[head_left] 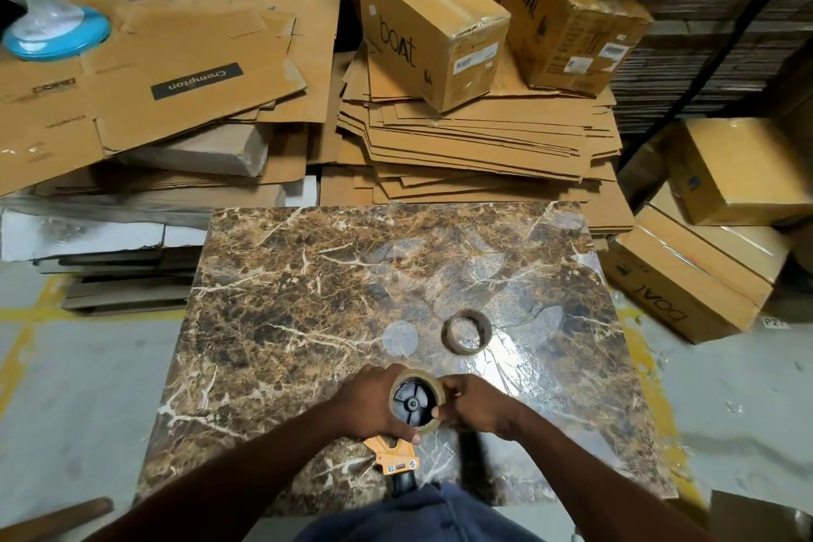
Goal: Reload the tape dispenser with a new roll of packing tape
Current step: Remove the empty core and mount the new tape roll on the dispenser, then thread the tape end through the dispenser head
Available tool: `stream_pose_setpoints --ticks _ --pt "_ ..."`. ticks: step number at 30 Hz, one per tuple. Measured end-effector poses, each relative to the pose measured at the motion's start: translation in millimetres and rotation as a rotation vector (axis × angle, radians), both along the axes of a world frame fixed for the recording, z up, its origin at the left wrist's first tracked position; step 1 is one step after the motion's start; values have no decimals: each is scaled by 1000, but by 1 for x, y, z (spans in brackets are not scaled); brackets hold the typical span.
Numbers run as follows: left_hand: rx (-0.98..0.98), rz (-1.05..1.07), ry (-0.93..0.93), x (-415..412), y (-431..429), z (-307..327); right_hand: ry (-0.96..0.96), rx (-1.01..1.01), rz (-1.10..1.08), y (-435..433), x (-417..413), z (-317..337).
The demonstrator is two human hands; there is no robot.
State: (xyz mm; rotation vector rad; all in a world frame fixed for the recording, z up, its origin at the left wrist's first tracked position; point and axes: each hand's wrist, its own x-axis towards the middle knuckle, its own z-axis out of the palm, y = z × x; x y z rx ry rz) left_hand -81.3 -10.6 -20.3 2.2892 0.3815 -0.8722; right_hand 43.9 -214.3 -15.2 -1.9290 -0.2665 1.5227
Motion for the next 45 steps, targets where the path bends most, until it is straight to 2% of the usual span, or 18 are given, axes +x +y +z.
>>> stream_pose_setpoints --ticks 7,14,17,19,25,31,33,35,37,39,41,43,45 --pt "162 -180 -84 1 -13 4 -343 14 506 -3 10 6" --pt "276 -330 -58 3 4 5 -442 68 548 3 8 0" --pt "340 -397 -38 5 6 -1 -727 16 692 11 4 -5" --pt "399 -444 -55 7 4 -11 -834 35 801 13 -1 -9" --pt "501 -497 3 12 -4 -19 -903 -23 976 15 -4 -16" --pt "504 -518 27 27 1 -14 -924 -73 934 15 -8 -14" --pt "475 -450 -23 20 4 -11 -953 -95 893 10 -15 -13" --pt "397 -262 -71 5 11 -5 -980 -108 840 4 -21 -13" --pt "372 0 -162 -17 21 -5 -1011 -108 750 0 -24 -14" --pt "429 288 -232 -42 28 -13 -1009 -107 648 1 -24 -14" --pt "375 525 -181 -61 30 -20 -1022 -83 602 7 -20 -17" --pt "225 595 -126 -67 27 -23 -1015 -20 634 20 -17 -18" --pt "167 576 -121 -63 23 -22 -1055 43 731 35 -15 -17"
